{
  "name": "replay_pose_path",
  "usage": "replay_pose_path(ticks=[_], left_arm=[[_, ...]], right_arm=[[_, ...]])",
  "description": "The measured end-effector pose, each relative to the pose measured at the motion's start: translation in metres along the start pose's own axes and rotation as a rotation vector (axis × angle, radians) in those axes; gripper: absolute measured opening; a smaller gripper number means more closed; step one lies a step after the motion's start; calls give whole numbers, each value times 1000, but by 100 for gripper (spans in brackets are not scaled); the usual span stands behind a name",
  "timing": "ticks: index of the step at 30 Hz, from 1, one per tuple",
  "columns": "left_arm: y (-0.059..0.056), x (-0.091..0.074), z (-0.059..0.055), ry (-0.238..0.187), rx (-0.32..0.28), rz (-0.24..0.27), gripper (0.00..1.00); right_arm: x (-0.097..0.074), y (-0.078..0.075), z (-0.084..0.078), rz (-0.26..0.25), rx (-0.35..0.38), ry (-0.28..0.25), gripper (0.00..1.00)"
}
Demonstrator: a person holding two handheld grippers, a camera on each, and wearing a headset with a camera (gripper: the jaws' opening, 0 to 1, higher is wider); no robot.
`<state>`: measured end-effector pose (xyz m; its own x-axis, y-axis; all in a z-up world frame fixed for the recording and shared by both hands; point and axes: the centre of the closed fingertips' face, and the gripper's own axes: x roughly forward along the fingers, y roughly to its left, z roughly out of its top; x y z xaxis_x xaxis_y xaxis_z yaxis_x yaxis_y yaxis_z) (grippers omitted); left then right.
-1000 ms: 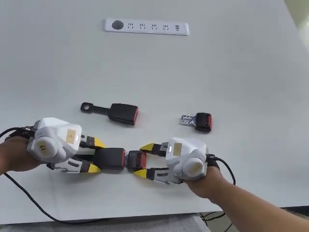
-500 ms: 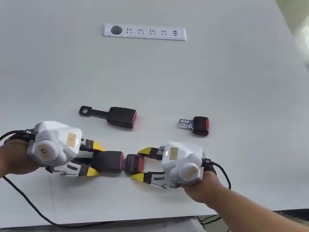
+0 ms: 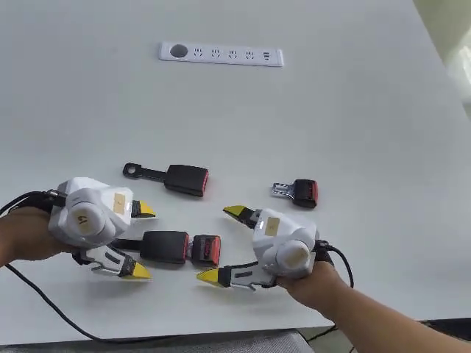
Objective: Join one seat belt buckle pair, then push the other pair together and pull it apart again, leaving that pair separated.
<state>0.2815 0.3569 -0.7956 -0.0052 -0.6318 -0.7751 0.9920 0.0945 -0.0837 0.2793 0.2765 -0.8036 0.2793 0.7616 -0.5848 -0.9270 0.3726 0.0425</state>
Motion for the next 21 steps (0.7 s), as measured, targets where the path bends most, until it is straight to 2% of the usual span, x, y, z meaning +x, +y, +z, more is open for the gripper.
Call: replay_pose_path(ticks=[2, 4, 6, 10, 12, 15, 21], left_arm=[[3, -4, 2, -4, 11, 22, 75], [10, -5, -2, -3, 26, 42, 78], [12, -7, 2, -13, 20, 51, 78], [21, -11, 7, -27, 24, 70, 79], [29, -14, 11, -37, 29, 83, 79], [44, -17, 20, -63, 36, 111, 78], [69, -17, 28, -68, 44, 139, 79]], right_arm=[[-3, -4, -2, -14, -1, 5, 76], [-10, -9, -1, -30, 18, -8, 76], [-16, -17, -3, -52, 19, -2, 77], [-28, -29, -11, -50, 14, 15, 76], [-36, -39, -14, -59, 7, 28, 76], [-48, -59, -14, -78, 27, 18, 75], [-70, -99, -28, -120, 18, 50, 74]])
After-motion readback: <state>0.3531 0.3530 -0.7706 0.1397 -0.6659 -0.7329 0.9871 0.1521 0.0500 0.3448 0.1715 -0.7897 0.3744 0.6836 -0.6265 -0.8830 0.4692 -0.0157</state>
